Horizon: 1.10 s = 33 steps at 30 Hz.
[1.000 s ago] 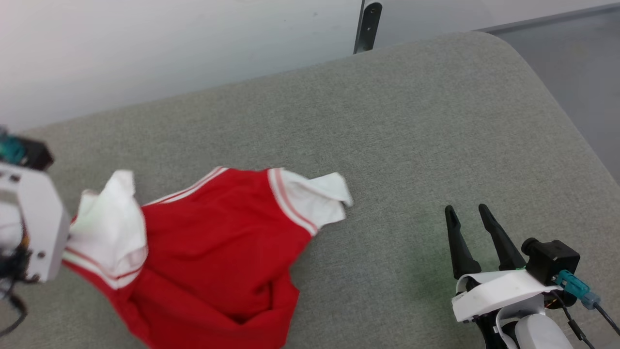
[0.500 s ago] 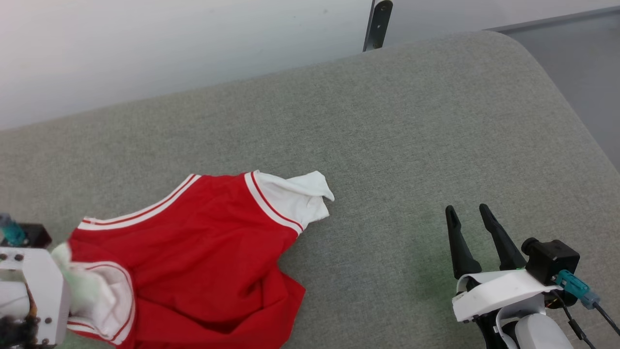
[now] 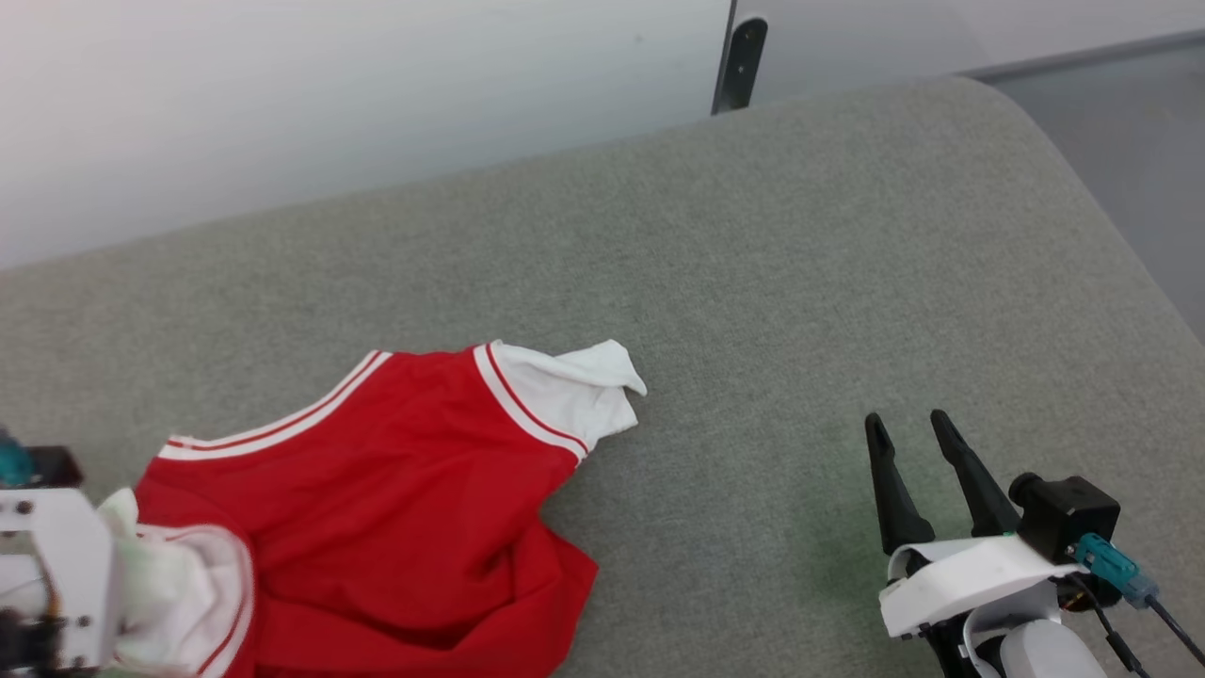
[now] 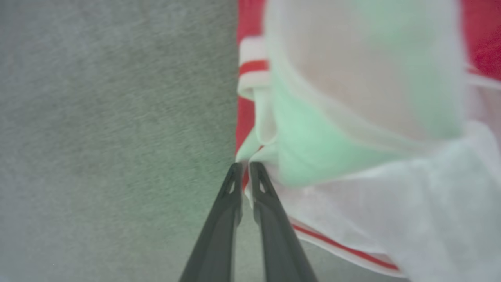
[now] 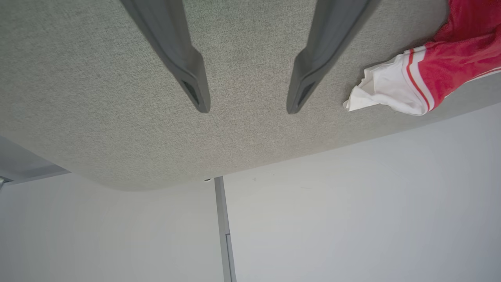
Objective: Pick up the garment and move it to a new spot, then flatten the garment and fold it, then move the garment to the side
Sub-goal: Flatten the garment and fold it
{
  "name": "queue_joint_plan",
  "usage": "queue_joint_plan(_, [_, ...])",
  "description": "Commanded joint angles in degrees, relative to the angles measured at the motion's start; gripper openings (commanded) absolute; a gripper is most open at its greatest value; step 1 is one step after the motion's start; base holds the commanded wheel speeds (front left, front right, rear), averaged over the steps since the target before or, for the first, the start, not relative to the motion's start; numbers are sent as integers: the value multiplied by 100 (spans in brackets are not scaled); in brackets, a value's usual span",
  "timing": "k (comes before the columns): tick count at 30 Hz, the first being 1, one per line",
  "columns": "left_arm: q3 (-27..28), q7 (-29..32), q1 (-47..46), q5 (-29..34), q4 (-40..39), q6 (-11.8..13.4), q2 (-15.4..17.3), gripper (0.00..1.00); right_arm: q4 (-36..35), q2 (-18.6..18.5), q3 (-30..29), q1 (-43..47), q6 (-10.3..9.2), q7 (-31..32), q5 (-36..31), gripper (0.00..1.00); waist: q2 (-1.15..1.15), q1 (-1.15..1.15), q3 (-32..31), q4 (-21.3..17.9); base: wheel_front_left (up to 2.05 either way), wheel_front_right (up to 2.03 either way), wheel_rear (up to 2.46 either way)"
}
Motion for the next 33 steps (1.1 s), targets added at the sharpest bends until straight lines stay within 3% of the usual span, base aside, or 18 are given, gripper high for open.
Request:
queue_joint_plan(1, [-40,120,-5,92,-26,56,160,70,31,7,-23,54,-9,-4,-19,100,0,0,-102,63,0,0,0])
queue_joint_plan(3, [-54,234,-61,139,-132,106,258,100,56,8,-31,76,-9,-4,-34,100,0,0,-174,104,0,0,0])
queue_joint_plan(10, [3,391,-14,169,-381,148,589,100,82,6,19,183,-9,-4,-78,100,0,0,-374,245,0,0,0])
queue_joint_plan(14, [12,345,41,159,-551,150,610,100,99,6,1,272,-9,-4,-99,100,0,0,-480,317,0,0,0])
queue_joint_plan(24, [43,-127,-52,177,-1399,332,160,100,111,8,15,337,-9,-4,-209,100,0,0,-781,405,0,0,0])
queue_joint_plan(33, [169,-1099,122,376,-1878,382,-174,100,87,7,-47,399,-9,-3,-343,100,0,0,-961,507,0,0,0])
